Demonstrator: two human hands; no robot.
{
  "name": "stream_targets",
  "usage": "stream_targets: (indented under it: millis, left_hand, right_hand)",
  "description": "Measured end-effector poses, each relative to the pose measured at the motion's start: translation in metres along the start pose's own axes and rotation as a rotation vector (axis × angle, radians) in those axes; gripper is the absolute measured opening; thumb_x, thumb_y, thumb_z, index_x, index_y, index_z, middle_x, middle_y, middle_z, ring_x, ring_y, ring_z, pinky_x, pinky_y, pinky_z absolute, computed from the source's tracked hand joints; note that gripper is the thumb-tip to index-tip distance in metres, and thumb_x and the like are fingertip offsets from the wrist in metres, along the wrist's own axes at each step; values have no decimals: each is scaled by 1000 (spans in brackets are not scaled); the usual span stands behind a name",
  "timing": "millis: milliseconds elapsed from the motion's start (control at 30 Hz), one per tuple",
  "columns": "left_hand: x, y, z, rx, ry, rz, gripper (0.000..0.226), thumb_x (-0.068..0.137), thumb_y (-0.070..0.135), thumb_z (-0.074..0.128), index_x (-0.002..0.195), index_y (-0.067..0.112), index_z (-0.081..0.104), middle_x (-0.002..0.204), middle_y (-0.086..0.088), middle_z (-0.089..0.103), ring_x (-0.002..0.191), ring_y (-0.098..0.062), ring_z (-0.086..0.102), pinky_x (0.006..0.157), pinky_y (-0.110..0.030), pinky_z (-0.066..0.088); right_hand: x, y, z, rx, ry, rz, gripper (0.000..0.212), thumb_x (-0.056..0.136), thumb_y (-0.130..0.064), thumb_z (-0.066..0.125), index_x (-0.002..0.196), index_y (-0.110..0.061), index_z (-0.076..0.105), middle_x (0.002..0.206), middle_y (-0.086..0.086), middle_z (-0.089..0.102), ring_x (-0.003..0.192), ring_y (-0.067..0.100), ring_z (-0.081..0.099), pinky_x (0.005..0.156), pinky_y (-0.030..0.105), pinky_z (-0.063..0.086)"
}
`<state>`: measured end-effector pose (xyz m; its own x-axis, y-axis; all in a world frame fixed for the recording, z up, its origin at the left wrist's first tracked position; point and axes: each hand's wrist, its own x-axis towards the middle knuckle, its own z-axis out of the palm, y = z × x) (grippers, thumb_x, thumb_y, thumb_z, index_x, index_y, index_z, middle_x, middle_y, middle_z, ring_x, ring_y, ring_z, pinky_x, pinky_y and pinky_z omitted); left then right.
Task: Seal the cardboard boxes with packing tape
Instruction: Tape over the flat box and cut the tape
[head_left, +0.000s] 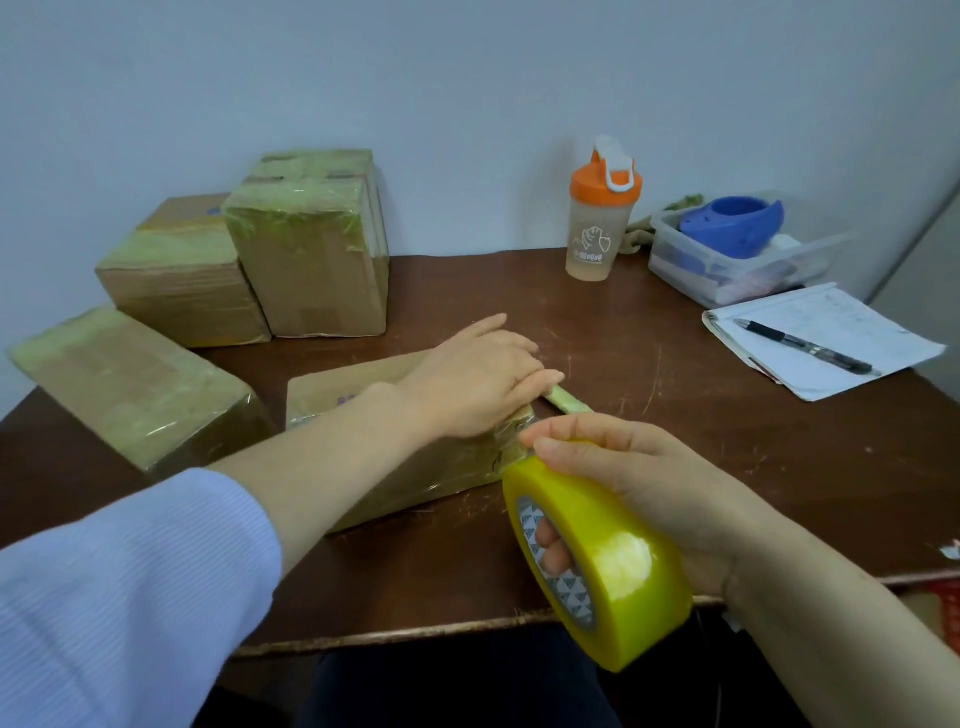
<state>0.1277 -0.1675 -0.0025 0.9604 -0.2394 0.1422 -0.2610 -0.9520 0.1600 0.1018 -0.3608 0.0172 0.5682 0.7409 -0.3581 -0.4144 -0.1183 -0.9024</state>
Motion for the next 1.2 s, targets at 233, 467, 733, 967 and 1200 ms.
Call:
stream_targets:
  millis: [233, 467, 733, 967, 1200]
  left_hand:
    - [-27, -19, -39, -320, -248, -354, 96, 68, 66, 53, 149, 39, 10, 159, 4, -1, 145, -12, -5, 114, -35, -8]
    - [-52, -35, -49, -237, -441, -409, 116, 48, 74, 65, 146, 47, 11, 136, 12, 31, 126, -14, 36, 106, -33, 34]
    - [-48, -40, -71, -539, -345, -458, 48, 74, 59, 64, 117, 37, 65, 105, 11, 71, 93, -6, 67, 82, -21, 49]
    - [-44, -20, -42, -58, -293, -356, 131, 56, 80, 62, 152, 15, 2, 155, -1, 24, 138, -22, 29, 113, -42, 22]
    - [-41, -24, -25, 20, -93, -384, 116, 60, 80, 59, 149, 18, 19, 132, -3, 46, 119, -24, 44, 92, -37, 39]
  right_hand:
    - [-5, 1, -2, 4, 2, -23, 32, 74, -24, 68, 103, -10, 65, 68, 28, 62, 52, 34, 62, 52, 36, 55]
    - [-4, -8, -2, -1, -29, -6, 46, 70, -19, 71, 115, -14, 61, 72, 27, 65, 55, 34, 64, 52, 36, 56]
    - [11, -85, 1, 99, -185, -191, 76, 68, -5, 61, 139, -15, 36, 82, 26, 68, 71, 34, 70, 63, 42, 60]
    - [57, -112, 23, -174, -33, -201, 36, 90, -26, 57, 115, -1, 50, 81, 22, 70, 71, 28, 68, 73, 39, 57]
    - [55, -98, 35, -90, 78, -410, 48, 91, -8, 57, 136, -18, 44, 60, 14, 68, 53, 28, 67, 56, 39, 59]
